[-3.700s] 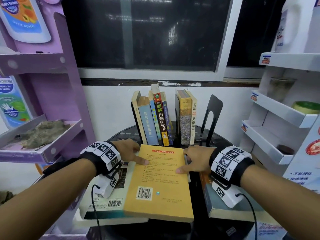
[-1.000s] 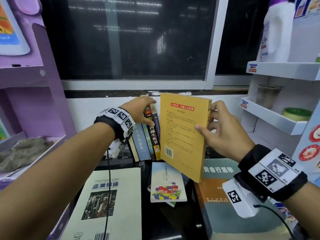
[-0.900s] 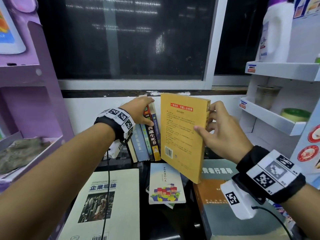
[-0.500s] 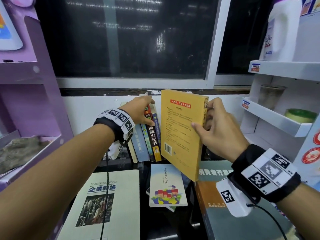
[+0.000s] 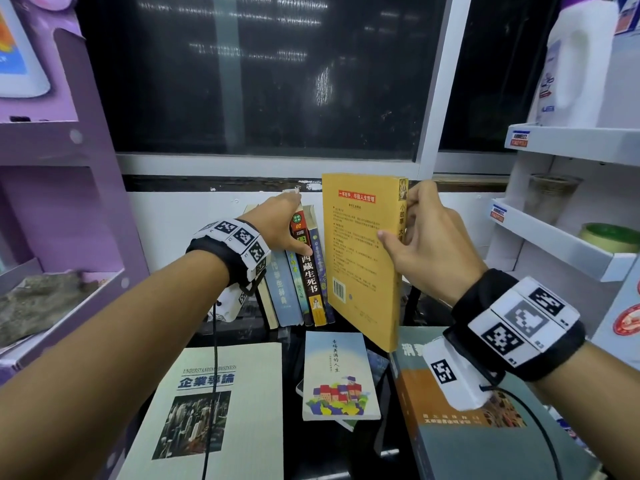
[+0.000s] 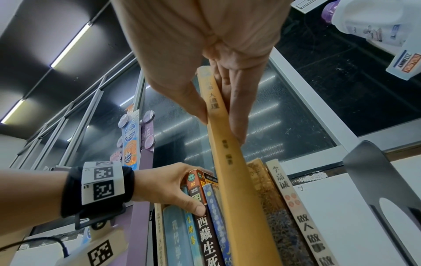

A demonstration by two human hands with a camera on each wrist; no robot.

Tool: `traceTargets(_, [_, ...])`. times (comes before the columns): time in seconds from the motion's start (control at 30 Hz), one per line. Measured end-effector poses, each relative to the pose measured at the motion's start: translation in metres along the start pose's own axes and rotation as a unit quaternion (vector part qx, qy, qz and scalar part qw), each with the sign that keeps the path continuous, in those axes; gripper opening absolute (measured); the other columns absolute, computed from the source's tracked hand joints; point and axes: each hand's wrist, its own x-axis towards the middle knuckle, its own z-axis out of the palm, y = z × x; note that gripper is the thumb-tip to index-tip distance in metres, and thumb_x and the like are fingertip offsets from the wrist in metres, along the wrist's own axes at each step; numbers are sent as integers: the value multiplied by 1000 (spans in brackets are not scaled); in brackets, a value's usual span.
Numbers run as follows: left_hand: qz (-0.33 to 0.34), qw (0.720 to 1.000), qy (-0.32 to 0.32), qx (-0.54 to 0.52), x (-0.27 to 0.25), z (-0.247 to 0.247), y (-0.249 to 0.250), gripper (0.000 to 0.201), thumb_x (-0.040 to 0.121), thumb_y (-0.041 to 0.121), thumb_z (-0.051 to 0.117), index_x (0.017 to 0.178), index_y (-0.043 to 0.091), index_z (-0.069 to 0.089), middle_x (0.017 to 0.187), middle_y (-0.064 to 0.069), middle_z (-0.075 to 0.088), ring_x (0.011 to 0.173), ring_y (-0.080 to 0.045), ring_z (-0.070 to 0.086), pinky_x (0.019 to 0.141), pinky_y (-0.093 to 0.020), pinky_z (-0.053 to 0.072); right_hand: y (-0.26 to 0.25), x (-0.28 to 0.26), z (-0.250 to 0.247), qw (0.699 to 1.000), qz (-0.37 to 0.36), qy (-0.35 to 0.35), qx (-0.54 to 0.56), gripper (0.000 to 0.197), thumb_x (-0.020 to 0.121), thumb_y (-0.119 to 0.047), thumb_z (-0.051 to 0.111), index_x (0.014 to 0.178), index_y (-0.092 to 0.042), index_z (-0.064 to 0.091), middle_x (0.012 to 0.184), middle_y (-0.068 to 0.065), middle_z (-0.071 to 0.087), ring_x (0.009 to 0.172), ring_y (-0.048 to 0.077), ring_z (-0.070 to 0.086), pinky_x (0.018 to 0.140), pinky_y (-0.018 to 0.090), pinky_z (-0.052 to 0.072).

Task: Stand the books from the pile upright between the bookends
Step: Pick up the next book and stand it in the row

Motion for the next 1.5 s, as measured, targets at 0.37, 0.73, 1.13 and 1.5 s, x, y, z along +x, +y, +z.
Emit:
traceTargets(0.37, [-11,1000,-1,-14,-3,-1,2,83,61,52,89,122,18,44,124,-2,60,107,-19,61,90,-43,56,-10,17,13,999,10,3,-34,42,92,-26,69,107,-20,30,112,0,67,89,19,67,74,39,60])
traceTargets(0.73, [-18,1000,3,-19,-4,0,5,82,59,51,90,120,19,46,119,-1,61,102,-17,62,89,-41,57,-2,35,62,999,-1,31,15,41,93,-20,67,110,-18,30,122,7,64,100,23,67,74,30,58])
traceTargets(1.13, [-12,1000,14,-13,-6,-1,6,83,61,48,90,124,16,47,122,-2,58,106,-18,58,92,-42,53,12,41,124,996,-20,67,60,37,91,-11,63,118,-6,38,103,9,62,88,25,62,73,41,55])
traceTargets(1.5, [-7,1000,24,-19,-6,0,4,77,62,47,90,120,16,49,121,-2,58,99,-15,53,83,-31,48,25,46,146,998,-8,0,58,29,97,-14,56,116,-12,35,94,8,65,77,24,66,68,43,56])
